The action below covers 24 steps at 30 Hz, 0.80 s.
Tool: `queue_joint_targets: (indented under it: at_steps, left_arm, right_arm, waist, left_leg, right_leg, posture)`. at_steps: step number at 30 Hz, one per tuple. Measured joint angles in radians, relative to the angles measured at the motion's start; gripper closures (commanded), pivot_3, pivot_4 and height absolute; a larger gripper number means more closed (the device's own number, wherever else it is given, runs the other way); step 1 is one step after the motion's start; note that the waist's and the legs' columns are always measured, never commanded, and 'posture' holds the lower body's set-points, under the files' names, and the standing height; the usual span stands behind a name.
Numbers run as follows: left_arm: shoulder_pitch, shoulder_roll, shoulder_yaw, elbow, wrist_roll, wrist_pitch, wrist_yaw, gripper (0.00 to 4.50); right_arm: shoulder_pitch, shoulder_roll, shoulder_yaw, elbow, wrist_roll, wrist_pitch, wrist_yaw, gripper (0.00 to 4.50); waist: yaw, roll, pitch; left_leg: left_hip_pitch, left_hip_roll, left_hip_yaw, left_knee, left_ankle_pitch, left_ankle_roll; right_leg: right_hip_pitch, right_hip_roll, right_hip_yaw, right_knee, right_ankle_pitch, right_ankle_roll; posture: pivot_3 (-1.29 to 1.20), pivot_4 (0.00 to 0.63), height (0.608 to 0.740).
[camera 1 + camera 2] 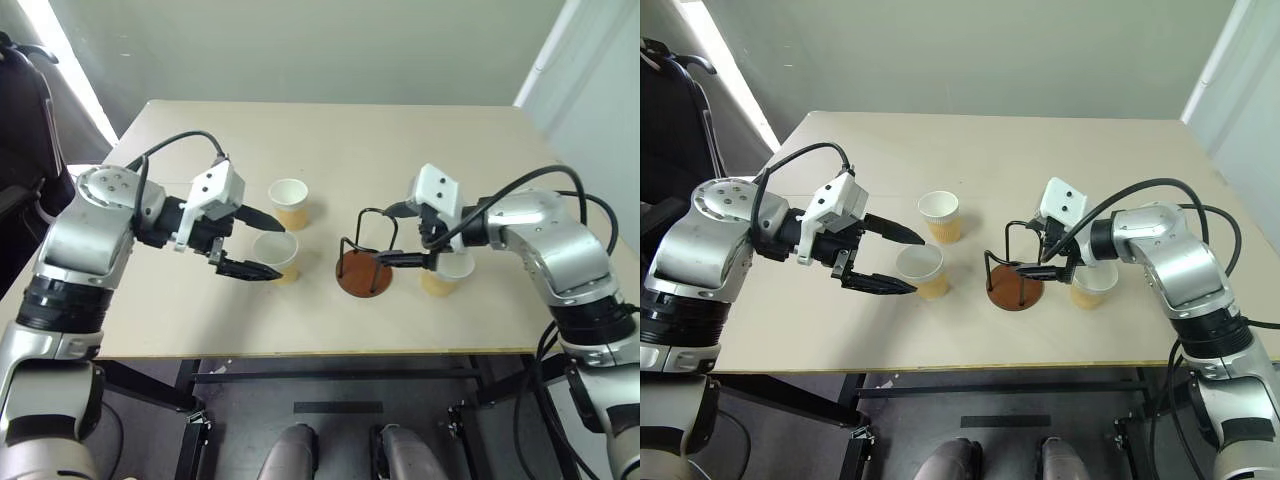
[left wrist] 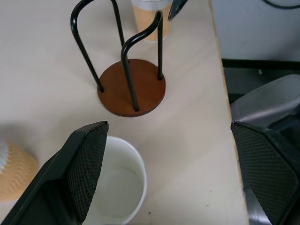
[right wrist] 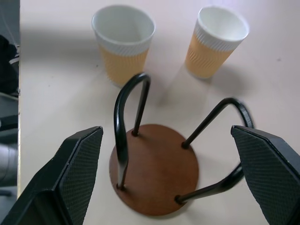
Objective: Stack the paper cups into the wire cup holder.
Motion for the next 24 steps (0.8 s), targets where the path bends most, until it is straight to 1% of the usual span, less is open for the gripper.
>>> queue_joint_targets:
  at_steps: [3,6,9,13,16,20,24]
  left_arm:
    - [-0.008,0.005,-0.020,0.052,0.065,-0.082,0.008,0.00]
    - [-0.035,0.000,-0.023,0.085,0.086,-0.109,0.013,0.00]
    - [-0.068,-0.026,-0.009,0.089,0.076,-0.109,0.028,0.00]
    - [-0.073,-0.067,0.006,0.076,0.039,-0.073,0.041,0.00]
    - [-0.083,-0.084,0.013,0.056,0.006,-0.036,0.050,0.00]
    - [-0.102,-0.088,0.017,0.039,-0.014,-0.019,0.053,0.00]
    - [-0.102,-0.088,0.018,0.040,-0.014,-0.018,0.054,0.00]
  right_arm:
    - [0.002,-0.068,-0.037,-0.052,0.023,0.000,0.025,0.05]
    - [0.016,-0.129,-0.064,-0.094,0.057,0.007,0.061,0.05]
    - [0.048,-0.221,-0.065,-0.120,0.057,-0.009,0.105,0.05]
    - [0.141,-0.336,-0.061,-0.132,0.022,-0.087,0.152,0.05]
    - [0.183,-0.356,-0.049,-0.131,-0.005,-0.139,0.166,0.05]
    - [0.186,-0.356,-0.030,-0.121,-0.046,-0.193,0.167,0.05]
    - [0.192,-0.351,0.019,-0.095,-0.101,-0.245,0.176,0.05]
  waist:
    - [0.000,0.000,0.000]
    - [0.000,0.000,0.000]
    - [0.003,0.000,0.000]
    - [0.003,0.000,0.000]
    - [0.002,0.000,0.000]
    - [-0.002,0.000,0.000]
    - [-0.002,0.000,0.000]
  left_leg:
    - [0.000,0.000,0.000,0.000,0.000,0.000]
    - [0.000,0.000,0.000,0.000,0.000,0.000]
    - [0.000,0.000,0.000,0.000,0.000,0.001]
    - [0.000,0.000,0.000,0.000,0.000,0.001]
    - [0.000,0.001,0.000,0.000,0.000,0.001]
    - [0.001,0.001,0.001,0.000,0.000,0.001]
    - [0.001,0.001,0.001,0.001,0.000,0.002]
  right_leg:
    - [0.000,0.000,0.000,0.000,0.000,0.000]
    - [0.000,0.000,0.000,-0.001,0.000,-0.001]
    - [0.002,0.000,0.000,-0.001,0.000,-0.001]
    - [0.002,0.000,0.000,-0.001,0.001,0.001]
    - [0.002,0.000,0.000,-0.001,0.005,0.008]
    - [0.002,0.000,0.000,-0.001,0.005,0.009]
    - [0.003,0.000,0.000,-0.002,0.006,0.010]
  posture:
    - [0.00,0.150,0.740]
    - [0.00,0.150,0.740]
    - [0.00,0.150,0.740]
    - [0.00,0.150,0.740]
    - [0.00,0.150,0.740]
    - [0.00,0.150,0.740]
    - [0.00,0.150,0.740]
